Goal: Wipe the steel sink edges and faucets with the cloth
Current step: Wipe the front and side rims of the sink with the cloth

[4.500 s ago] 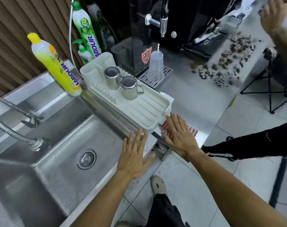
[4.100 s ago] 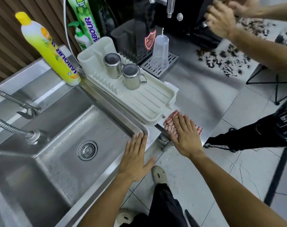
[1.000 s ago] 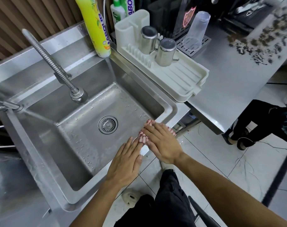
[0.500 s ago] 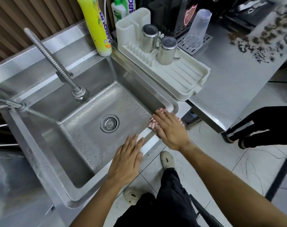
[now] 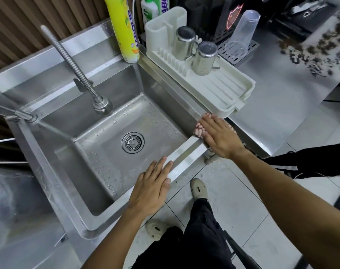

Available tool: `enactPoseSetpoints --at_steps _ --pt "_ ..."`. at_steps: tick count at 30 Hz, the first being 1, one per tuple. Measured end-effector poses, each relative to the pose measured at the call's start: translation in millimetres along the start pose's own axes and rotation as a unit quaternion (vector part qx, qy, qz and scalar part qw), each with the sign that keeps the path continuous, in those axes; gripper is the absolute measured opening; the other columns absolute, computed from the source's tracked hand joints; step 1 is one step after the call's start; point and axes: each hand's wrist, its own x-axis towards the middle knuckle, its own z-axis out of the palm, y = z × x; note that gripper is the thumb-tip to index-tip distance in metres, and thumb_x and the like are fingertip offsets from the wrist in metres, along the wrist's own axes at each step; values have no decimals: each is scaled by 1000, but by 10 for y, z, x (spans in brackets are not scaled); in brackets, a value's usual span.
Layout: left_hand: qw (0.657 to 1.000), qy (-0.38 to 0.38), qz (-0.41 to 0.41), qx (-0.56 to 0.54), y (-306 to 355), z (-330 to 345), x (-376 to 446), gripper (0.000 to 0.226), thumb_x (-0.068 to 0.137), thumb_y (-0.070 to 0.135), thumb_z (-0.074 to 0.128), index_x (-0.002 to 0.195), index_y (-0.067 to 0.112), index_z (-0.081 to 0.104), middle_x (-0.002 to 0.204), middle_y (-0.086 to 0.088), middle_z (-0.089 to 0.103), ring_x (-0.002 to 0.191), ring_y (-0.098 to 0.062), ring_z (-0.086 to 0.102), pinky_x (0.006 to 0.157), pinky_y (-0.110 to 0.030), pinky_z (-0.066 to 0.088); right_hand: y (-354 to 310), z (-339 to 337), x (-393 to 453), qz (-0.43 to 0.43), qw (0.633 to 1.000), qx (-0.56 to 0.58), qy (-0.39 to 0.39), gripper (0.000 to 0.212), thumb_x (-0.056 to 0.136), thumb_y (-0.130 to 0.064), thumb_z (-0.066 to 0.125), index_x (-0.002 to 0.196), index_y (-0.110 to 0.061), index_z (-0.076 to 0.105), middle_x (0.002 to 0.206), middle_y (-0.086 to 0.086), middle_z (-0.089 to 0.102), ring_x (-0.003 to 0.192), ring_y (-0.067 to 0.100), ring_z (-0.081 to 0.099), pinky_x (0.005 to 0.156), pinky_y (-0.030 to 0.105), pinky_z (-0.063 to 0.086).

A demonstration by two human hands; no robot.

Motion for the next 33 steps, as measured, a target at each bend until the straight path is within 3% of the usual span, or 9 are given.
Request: enactPoseSetpoints --at_steps 6,9,12,17,19,22,27,30,33 --pt "1000 18 -8 5 0 7 -9 59 106 47 11 164 37 9 172 15 1 151 -17 27 110 -38 36 -912 315 -234 135 980 86 115 56 111 -40 24 161 -15 27 169 6 19 159 25 6 128 41 -4" --pt "1000 16 -4 8 -13 2 -21 60 106 46 11 164 33 9 172 12 3 150 -18 29 110 -38 36 -1259 488 -429 8 995 72 69 53 110 -41 32 158 -18 38 166 4 32 157 25 19 129 47 10" --pt "1000 22 -5 3 -60 7 -82 60 106 46 14 164 32 12 172 13 5 147 -17 33 108 -39 39 -876 355 -359 -82 995 48 17 54 109 -45 30 158 -21 38 165 2 32 156 20 19 129 42 8" --pt "999 37 -11 -3 -101 14 -172 58 108 46 18 164 32 14 170 17 3 146 -15 33 108 -38 40 -54 -5 -151 53 998 22 9 66 106 -55 12 164 -23 17 172 1 9 158 17 -7 126 36 -10" --pt "999 40 -11 -4 -105 16 -174 58 108 46 18 164 32 13 170 17 3 146 -15 34 107 -38 40 -170 51 -186 63 998 5 10 67 107 -55 9 164 -21 11 172 2 2 158 19 -11 125 35 -13" --pt "999 35 -14 -4 -136 27 -197 59 108 46 19 164 31 14 171 16 5 147 -17 35 107 -39 41 -761 264 -295 82 996 19 43 65 109 -53 14 163 -17 18 171 6 12 159 25 -1 129 45 -2" --pt "999 30 -22 2 -257 21 -395 58 108 43 24 163 25 18 171 10 16 146 -17 37 104 -39 45 -1678 597 -652 -101 994 28 17 59 110 -46 29 160 -14 33 167 9 30 158 27 16 129 47 11" --pt "999 28 -36 13 -344 28 -557 59 108 47 19 165 29 13 171 15 6 149 -17 33 108 -38 39 -1219 438 -482 -153 988 21 -11 55 109 -43 35 156 -15 41 162 8 40 153 26 28 129 40 8" --pt "998 27 -48 0 -379 18 -646 60 108 48 18 165 33 6 170 20 -1 152 -14 27 111 -38 35 -475 151 -245 -28 1000 10 0 60 109 -49 21 161 -20 31 168 6 29 158 21 14 129 44 9"
